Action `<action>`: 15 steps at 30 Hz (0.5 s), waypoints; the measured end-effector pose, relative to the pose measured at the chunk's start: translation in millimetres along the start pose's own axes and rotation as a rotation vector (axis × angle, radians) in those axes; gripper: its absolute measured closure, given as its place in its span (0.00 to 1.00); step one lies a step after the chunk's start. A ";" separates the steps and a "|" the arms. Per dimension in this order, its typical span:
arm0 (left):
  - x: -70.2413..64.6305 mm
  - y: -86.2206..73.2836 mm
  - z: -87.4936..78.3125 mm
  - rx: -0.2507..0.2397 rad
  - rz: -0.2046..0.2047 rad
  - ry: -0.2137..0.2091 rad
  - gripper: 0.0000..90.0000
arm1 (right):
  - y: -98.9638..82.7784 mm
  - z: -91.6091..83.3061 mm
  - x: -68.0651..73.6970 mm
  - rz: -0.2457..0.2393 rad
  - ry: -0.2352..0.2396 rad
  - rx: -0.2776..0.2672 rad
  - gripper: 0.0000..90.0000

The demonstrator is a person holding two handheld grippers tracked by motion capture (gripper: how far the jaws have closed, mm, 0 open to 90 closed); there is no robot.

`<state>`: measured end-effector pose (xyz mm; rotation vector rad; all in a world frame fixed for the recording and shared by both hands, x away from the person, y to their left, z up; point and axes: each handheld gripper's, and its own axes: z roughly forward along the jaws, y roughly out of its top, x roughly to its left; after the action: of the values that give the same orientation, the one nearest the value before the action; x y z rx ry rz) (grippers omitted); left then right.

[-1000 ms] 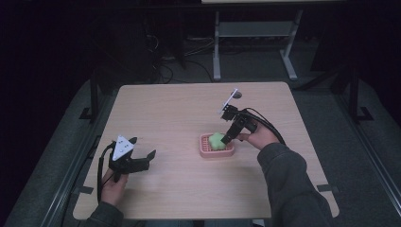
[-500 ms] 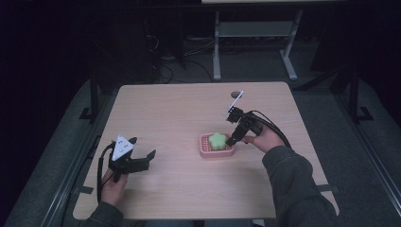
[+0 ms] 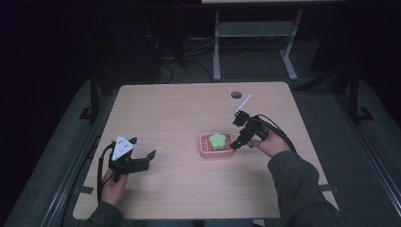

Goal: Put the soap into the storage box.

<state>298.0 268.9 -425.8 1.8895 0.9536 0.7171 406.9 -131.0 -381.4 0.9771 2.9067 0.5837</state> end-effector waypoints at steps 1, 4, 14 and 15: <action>0.0 0.0 -0.1 0.000 0.000 0.000 0.16 | -1.9 -0.4 0.1 0.006 0.002 -0.001 0.29; 0.2 0.0 0.0 0.000 -0.001 0.000 0.16 | -6.5 -1.1 -0.2 0.008 0.000 0.000 0.29; 0.0 0.1 -0.5 -0.003 -0.002 0.003 0.16 | -18.5 -3.4 -3.6 0.026 -0.003 -0.006 0.29; -0.2 0.1 -0.5 -0.002 -0.002 0.003 0.16 | -19.8 -3.4 -3.9 0.027 -0.001 -0.009 0.29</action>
<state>297.5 268.9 -425.5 1.8866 0.9563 0.7202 398.1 -149.0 -385.7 1.0169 2.8916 0.5976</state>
